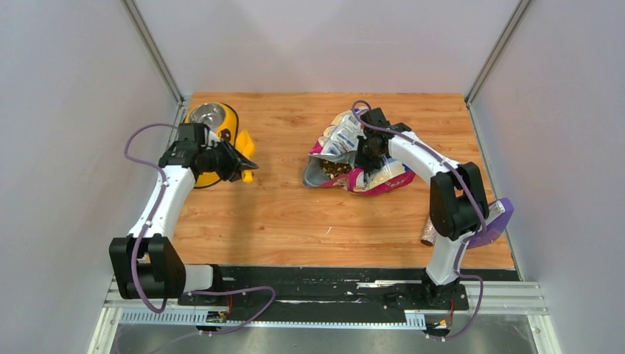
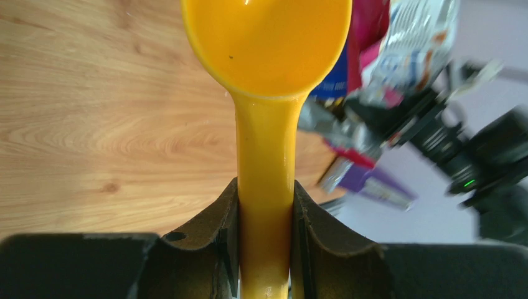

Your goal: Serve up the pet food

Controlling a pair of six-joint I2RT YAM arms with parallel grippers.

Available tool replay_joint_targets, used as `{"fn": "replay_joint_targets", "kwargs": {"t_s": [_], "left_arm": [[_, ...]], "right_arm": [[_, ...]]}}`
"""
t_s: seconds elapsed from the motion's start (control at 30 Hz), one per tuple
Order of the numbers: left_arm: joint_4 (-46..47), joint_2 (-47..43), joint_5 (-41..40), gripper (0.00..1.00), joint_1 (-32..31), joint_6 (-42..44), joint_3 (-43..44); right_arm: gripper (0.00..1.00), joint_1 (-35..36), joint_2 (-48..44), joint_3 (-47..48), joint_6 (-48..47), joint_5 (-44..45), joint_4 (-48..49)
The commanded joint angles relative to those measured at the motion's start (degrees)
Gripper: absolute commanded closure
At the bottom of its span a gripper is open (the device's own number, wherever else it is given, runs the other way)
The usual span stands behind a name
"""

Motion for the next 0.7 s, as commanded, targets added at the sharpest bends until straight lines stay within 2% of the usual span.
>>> {"fn": "replay_joint_targets", "kwargs": {"t_s": [0.0,0.1,0.27,0.57,0.67], "left_arm": [[-6.38,-0.71,-8.5,1.0,-10.44,20.17,4.62],[-9.34,-1.59,-13.38,1.0,-18.58,29.75,4.69],[-11.64,-3.71,-18.79,1.0,-27.33,37.4,3.05],[-10.71,-8.05,-25.14,1.0,-37.78,40.67,-0.04],[-12.3,-6.0,-25.38,1.0,-39.96,41.15,1.4]], "right_arm": [[1.0,1.07,-2.82,1.87,1.0,1.24,2.2],[1.0,1.59,-3.19,2.07,1.06,1.14,1.83],[1.0,3.03,-4.51,2.48,0.77,2.18,1.42],[1.0,5.33,-6.77,3.0,0.7,3.75,1.37],[1.0,5.62,-7.13,3.04,0.44,4.06,1.37]]}}
